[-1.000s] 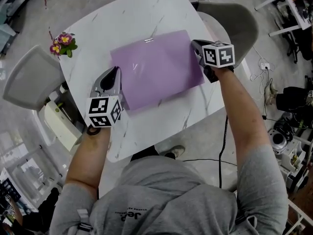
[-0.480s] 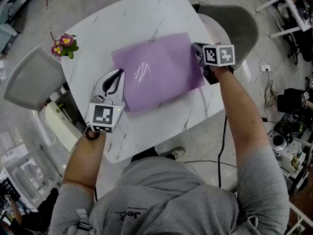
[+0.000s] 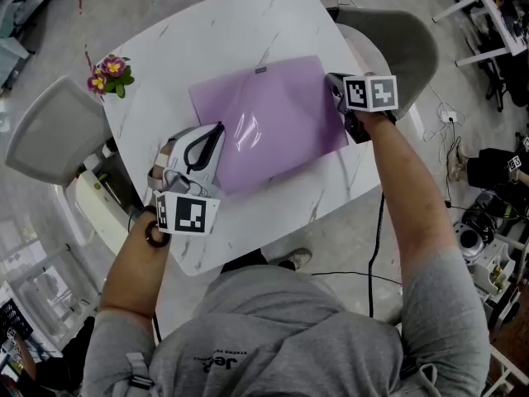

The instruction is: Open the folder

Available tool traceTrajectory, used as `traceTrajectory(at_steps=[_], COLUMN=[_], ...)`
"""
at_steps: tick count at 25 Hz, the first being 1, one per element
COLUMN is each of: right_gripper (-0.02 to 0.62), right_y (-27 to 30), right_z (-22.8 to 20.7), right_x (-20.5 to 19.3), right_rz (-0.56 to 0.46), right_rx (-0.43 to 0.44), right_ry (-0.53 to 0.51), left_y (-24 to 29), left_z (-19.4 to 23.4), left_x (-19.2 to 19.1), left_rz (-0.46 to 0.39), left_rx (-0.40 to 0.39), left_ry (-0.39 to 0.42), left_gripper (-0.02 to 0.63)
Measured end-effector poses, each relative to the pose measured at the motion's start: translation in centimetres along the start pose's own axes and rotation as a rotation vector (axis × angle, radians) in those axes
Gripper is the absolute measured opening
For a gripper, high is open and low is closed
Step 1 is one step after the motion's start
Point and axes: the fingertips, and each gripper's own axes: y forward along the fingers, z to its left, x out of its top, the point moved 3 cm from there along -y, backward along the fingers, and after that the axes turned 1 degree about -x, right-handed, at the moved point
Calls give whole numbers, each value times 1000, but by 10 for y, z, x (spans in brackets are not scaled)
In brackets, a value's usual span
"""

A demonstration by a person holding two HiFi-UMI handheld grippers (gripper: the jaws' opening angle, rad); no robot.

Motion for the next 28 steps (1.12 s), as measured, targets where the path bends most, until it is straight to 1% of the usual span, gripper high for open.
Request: traceTrajectory(at_steps=[4,5,6,7,8,9,10,13,14,15,17,19,20,21,22,24,25,26,28], right_gripper=[2,2,2,2,2,2,2,2,2,2,2,2,2,2,2,2,2,2,2], right_y=[-1,-1,-2,-2,-1,0,0,0,0,-1,0,1,2,3,4,4,4,4,4], right_z=[-2,-3,-3,-2,-1,0,2,5,6,6,6,10,13,15,16,16,16,16,16], right_x=[0,0,0,0,1,1,1,1,1,1,1,1,1,0,0,-1,-1,-1,-1], right_rz=[4,5,6,6,6,4,0,-12,-14,-16,-14,-9,-9,-11,-15,-22,-22,-21,-18], right_rx=[1,2,3,5,8,13,20,32,33,34,39,54,60,62,61,60,59,58,55], right_ry=[7,9,11,11,11,13,17,33,38,43,51,57,57,57,58,64,64,63,60], left_y=[-2,-2,-1,-1,0,2,4,13,14,15,19,29,35,40,44,46,46,46,46], left_z=[-10,-11,-10,-8,-4,1,5,20,24,28,29,16,6,-1,-5,-6,-6,-6,-7], left_x=[11,13,12,9,4,-4,-14,-56,-69,-79,-92,-96,-97,-97,-99,-100,-100,-99,-93], left_rz=[-24,-27,-27,-22,-13,-6,-4,15,32,46,65,84,96,111,126,150,162,173,180], left_rx=[-19,-22,-24,-25,-29,-42,-65,-126,-133,-137,-173,-275,-322,-341,-337,-319,-314,-308,-291], left_ry=[121,138,135,107,60,-9,-111,-538,-659,-758,-916,-1041,-1073,-1076,-1057,-999,-948,-871,-676], left_gripper=[69,69,71,71,71,71,72,77,78,81,87,87,87,91,94,94,94,95,121])
